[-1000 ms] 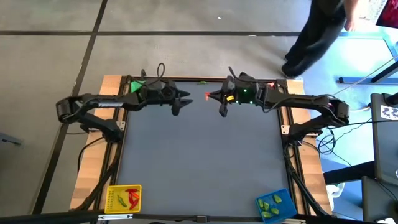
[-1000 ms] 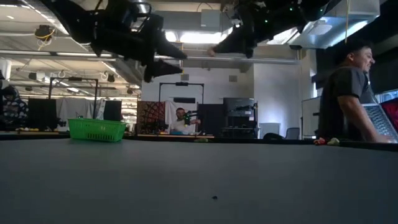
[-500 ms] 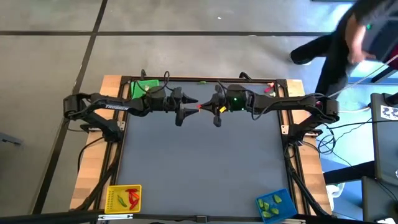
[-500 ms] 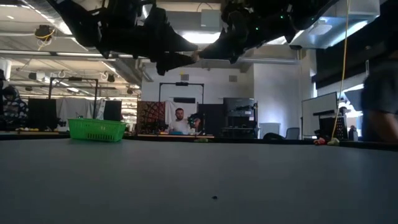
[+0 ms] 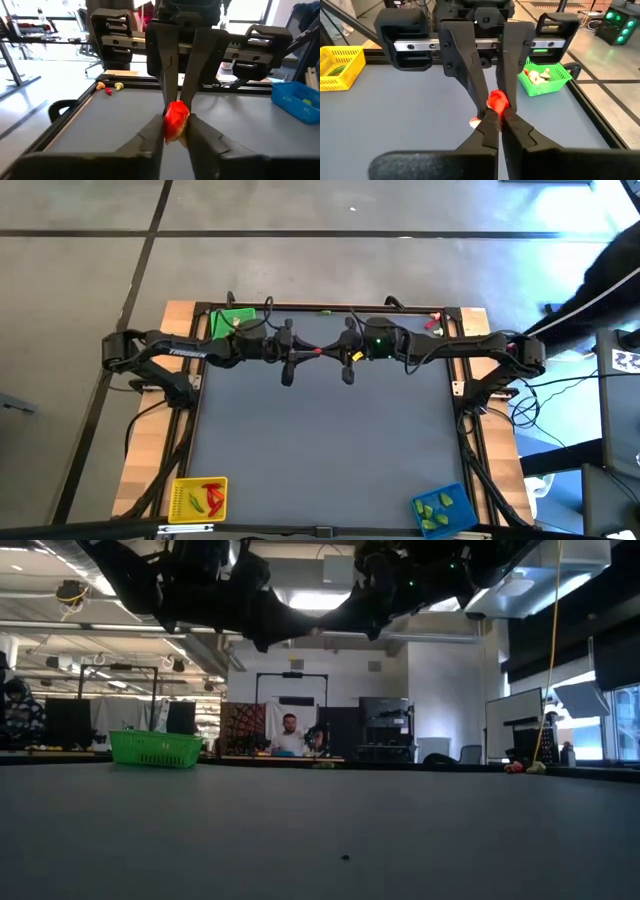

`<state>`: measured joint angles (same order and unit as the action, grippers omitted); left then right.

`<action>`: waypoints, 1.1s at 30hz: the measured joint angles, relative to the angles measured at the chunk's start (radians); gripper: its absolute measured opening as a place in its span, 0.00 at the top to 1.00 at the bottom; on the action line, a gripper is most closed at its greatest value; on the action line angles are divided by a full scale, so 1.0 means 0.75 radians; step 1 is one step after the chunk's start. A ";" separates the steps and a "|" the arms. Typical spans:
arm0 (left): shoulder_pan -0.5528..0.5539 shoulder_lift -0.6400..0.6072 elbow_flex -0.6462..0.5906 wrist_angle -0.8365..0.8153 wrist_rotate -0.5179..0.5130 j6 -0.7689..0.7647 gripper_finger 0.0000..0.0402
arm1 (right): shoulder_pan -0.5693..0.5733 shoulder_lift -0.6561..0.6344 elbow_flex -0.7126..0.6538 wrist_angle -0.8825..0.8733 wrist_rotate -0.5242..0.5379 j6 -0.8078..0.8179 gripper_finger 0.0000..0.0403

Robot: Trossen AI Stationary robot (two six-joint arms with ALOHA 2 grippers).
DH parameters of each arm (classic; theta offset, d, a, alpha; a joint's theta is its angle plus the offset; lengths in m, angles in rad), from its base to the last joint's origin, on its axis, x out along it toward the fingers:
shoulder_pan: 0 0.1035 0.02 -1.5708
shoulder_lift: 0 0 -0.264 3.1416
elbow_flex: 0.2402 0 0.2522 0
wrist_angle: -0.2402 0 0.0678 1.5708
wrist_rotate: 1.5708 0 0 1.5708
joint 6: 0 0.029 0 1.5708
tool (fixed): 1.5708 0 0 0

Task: Sort produce into baskets
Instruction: Put the red mushroom into the green bin

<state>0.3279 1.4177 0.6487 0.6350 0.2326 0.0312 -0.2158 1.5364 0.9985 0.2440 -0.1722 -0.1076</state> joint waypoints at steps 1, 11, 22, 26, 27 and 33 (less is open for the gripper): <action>0.001 -0.001 0.000 0.000 -0.004 0.010 0.86 | 0.000 0.000 0.000 0.000 0.006 0.005 0.99; 0.024 -0.014 -0.001 -0.021 0.006 0.066 0.95 | -0.002 -0.014 0.000 -0.021 0.019 0.034 0.72; 0.165 -0.380 0.000 -0.743 -0.293 0.052 0.94 | -0.003 -0.259 0.002 -0.470 0.436 -0.006 0.51; 0.235 -0.533 0.001 -1.087 -0.536 0.018 0.92 | -0.003 -0.288 0.002 -0.630 0.618 -0.008 0.51; 0.257 -0.560 0.001 -1.157 -0.603 -0.005 0.92 | -0.003 -0.289 0.002 -0.658 0.648 -0.008 0.51; 0.431 -0.598 0.000 -1.456 -0.807 -0.154 0.92 | -0.018 -0.279 0.001 -0.771 0.735 -0.008 0.51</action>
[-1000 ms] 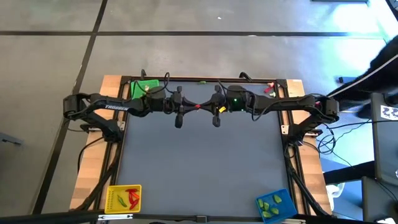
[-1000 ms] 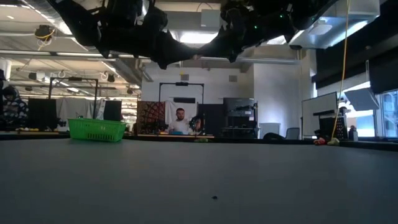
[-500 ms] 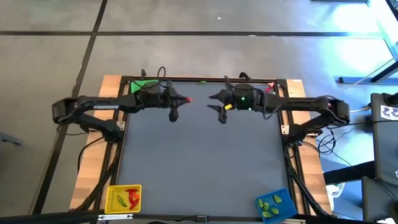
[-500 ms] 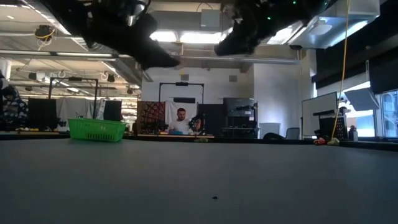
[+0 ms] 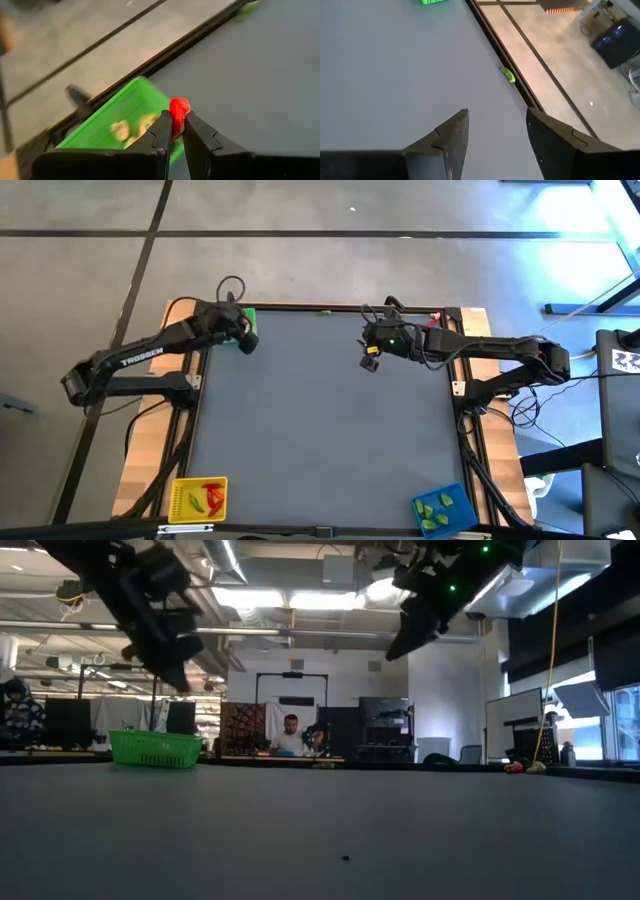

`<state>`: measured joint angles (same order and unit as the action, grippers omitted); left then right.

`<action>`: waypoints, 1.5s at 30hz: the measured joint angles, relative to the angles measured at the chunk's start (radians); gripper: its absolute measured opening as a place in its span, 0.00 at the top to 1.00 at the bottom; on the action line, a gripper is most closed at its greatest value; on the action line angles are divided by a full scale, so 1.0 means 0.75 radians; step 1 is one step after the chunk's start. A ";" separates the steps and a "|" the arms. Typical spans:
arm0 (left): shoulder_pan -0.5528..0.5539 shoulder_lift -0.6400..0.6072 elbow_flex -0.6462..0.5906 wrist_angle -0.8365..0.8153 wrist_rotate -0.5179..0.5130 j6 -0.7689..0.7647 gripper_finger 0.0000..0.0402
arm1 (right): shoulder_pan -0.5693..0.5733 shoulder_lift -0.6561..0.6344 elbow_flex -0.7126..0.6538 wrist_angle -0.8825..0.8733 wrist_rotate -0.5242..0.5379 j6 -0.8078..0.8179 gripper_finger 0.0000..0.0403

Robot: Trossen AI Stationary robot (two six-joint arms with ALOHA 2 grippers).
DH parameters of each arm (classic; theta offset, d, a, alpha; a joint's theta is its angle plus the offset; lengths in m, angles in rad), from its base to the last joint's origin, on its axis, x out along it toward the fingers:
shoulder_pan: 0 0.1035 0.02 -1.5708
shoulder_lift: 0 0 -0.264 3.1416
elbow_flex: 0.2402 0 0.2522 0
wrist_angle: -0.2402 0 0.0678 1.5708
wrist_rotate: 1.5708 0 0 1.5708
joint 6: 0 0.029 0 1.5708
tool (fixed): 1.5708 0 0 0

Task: Sort produce into baskets
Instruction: Put the red mushroom into the green bin, then put the red chili pepper into the yellow bin

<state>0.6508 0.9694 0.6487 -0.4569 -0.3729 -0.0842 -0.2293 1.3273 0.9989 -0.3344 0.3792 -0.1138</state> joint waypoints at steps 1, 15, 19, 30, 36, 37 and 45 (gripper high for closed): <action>0.031 0.012 0.000 -0.008 -0.002 -0.016 0.92 | -0.006 0.000 0.000 0.001 -0.004 0.004 0.51; 0.262 0.282 0.000 -0.039 0.009 -0.127 0.84 | -0.062 -0.001 0.001 -0.218 -0.019 0.115 0.51; 0.284 0.314 0.000 -0.046 0.009 -0.127 0.71 | -0.062 -0.001 0.001 -0.293 -0.001 0.163 0.51; 0.256 0.213 0.069 -0.080 0.009 -0.089 0.55 | -0.331 0.002 0.001 -0.530 0.020 0.381 0.51; 0.230 0.175 0.072 -0.027 0.009 -0.083 0.55 | -0.604 0.077 0.001 -0.586 -0.138 0.429 0.51; 0.224 0.176 0.072 -0.028 0.009 -0.079 0.55 | -0.647 0.098 0.001 -0.592 -0.176 0.433 0.51; 0.163 0.176 0.072 -0.024 0.009 -0.020 0.55 | -0.886 0.275 0.104 -0.688 -0.314 0.476 0.51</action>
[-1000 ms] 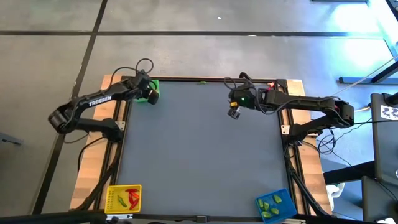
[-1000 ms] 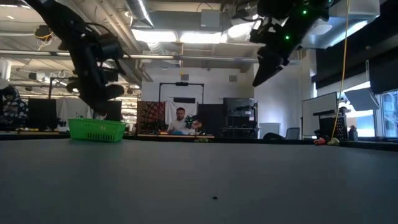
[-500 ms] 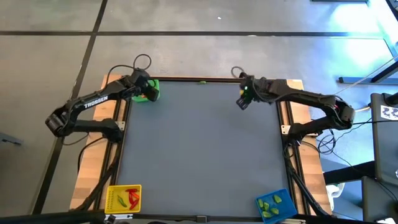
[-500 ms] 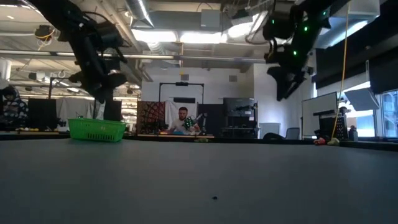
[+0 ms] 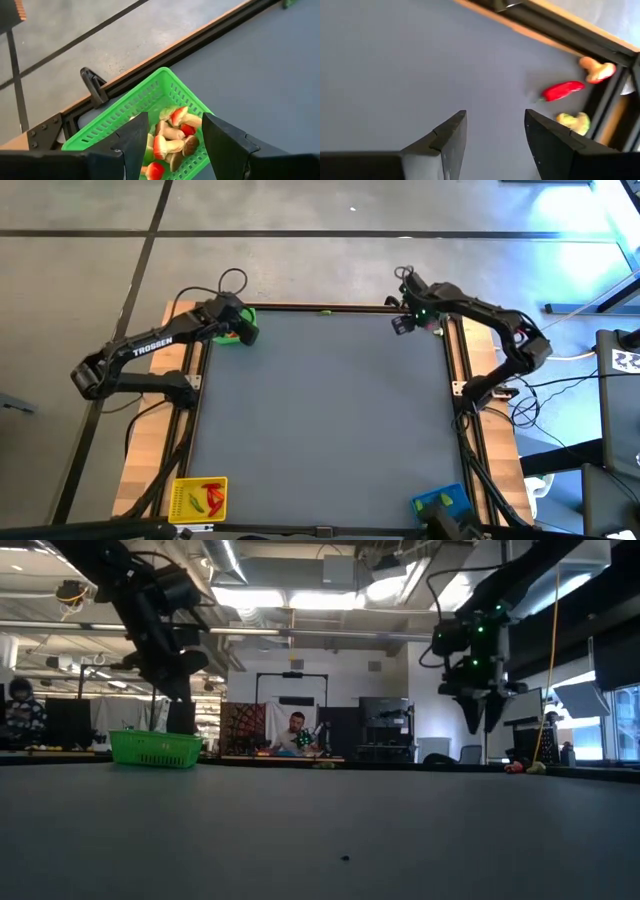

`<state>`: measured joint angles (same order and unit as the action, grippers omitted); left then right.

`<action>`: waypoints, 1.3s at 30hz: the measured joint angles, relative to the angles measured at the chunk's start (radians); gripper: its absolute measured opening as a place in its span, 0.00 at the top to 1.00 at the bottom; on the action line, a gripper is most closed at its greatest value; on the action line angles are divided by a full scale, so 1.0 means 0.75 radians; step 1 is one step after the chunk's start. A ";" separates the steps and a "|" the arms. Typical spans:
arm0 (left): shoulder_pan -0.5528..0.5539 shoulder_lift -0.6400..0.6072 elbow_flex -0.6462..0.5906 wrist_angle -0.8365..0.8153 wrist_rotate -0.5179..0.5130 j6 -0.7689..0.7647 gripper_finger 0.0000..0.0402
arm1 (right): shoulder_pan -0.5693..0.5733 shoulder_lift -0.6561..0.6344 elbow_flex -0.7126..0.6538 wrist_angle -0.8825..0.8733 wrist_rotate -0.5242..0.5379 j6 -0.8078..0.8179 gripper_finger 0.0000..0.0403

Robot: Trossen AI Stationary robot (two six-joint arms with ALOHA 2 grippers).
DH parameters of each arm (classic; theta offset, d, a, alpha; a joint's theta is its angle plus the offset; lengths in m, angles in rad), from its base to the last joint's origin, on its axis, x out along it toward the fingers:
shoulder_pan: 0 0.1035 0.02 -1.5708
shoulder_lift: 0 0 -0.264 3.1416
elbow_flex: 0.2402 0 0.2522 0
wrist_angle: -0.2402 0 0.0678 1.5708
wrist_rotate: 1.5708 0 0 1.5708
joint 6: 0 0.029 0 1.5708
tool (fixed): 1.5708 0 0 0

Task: Sort produce into baskets
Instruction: Put the red chili pepper into the yellow bin

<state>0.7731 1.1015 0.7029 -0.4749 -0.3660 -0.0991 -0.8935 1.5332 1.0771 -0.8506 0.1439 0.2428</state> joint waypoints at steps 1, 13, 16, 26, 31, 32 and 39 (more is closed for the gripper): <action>-0.006 0.000 0.000 0.000 0.000 0.008 0.55 | -0.022 0.025 0.030 -0.024 0.004 -0.001 0.51; -0.049 0.001 0.000 0.019 0.000 0.042 0.55 | -0.264 0.340 0.259 -0.238 -0.040 0.084 0.51; -0.054 0.001 0.000 0.021 0.000 0.052 0.55 | -0.290 0.388 0.259 -0.259 -0.010 0.135 0.51; -0.054 0.001 0.000 0.023 0.000 0.094 0.55 | -0.304 0.480 0.266 -0.192 0.052 0.322 0.53; -0.054 0.001 0.000 0.023 0.000 0.102 0.55 | -0.304 0.494 0.267 -0.185 0.091 0.410 0.61; -0.054 0.001 0.000 0.023 0.000 0.102 0.55 | -0.304 0.497 0.267 -0.186 0.099 0.415 0.62; -0.054 0.001 0.000 0.022 0.000 0.100 0.55 | -0.300 0.552 0.265 -0.183 0.055 0.476 0.70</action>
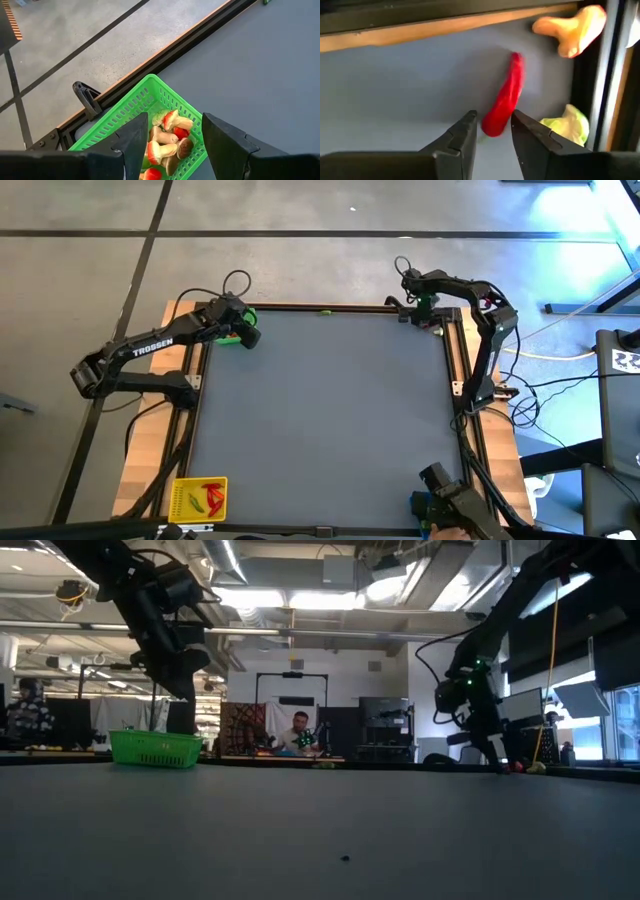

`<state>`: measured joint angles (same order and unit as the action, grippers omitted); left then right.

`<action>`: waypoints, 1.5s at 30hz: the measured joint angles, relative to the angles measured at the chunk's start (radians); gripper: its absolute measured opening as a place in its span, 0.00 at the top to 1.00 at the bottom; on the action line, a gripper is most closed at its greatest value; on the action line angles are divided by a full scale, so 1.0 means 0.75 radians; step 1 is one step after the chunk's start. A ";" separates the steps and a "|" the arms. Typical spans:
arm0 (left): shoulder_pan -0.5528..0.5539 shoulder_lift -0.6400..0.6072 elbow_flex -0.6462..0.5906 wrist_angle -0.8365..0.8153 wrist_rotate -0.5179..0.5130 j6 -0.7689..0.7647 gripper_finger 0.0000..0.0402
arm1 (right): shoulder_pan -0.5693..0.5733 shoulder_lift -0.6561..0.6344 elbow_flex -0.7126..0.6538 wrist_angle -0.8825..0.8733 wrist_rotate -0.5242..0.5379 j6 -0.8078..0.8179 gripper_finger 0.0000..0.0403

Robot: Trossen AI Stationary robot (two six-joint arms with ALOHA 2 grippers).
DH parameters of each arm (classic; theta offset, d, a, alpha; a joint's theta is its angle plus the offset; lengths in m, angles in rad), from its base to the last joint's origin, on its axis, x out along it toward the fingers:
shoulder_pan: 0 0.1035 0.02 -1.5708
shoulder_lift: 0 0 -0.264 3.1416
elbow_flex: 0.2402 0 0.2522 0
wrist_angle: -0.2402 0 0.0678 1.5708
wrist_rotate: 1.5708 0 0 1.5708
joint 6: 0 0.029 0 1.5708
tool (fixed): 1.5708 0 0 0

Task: Sort produce into baskets
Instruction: Put the red chili pepper into the yellow bin

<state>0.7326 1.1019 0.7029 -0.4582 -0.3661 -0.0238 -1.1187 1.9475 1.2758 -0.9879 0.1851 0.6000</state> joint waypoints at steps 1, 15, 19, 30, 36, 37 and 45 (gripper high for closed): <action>0.000 0.000 0.000 0.000 0.000 0.000 0.55 | 0.000 0.005 0.000 0.004 -0.017 0.007 0.70; 0.000 0.001 0.000 -0.001 0.000 0.016 0.55 | -0.002 0.004 0.000 -0.002 -0.056 -0.034 0.86; 0.000 0.001 0.000 0.001 0.000 0.016 0.55 | -0.002 0.003 0.000 0.000 -0.043 -0.086 0.97; 0.001 0.001 0.000 0.003 0.000 0.035 0.55 | 0.001 -0.140 0.037 -0.018 -0.099 -0.246 0.93; -0.038 0.001 -0.001 0.038 0.134 0.028 0.55 | 0.104 -0.283 0.072 0.041 -0.237 -0.428 0.93; -0.051 0.001 -0.001 0.062 0.187 0.025 0.55 | 0.135 -0.302 0.072 0.064 -0.270 -0.474 0.93; -0.162 0.000 -0.001 0.324 0.489 -0.108 0.55 | 0.459 -0.382 0.071 0.245 -0.504 -0.775 0.93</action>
<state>0.6115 1.1022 0.7025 -0.2155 0.0005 -0.1048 -0.7741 1.6611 1.3293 -0.8041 -0.1929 0.0188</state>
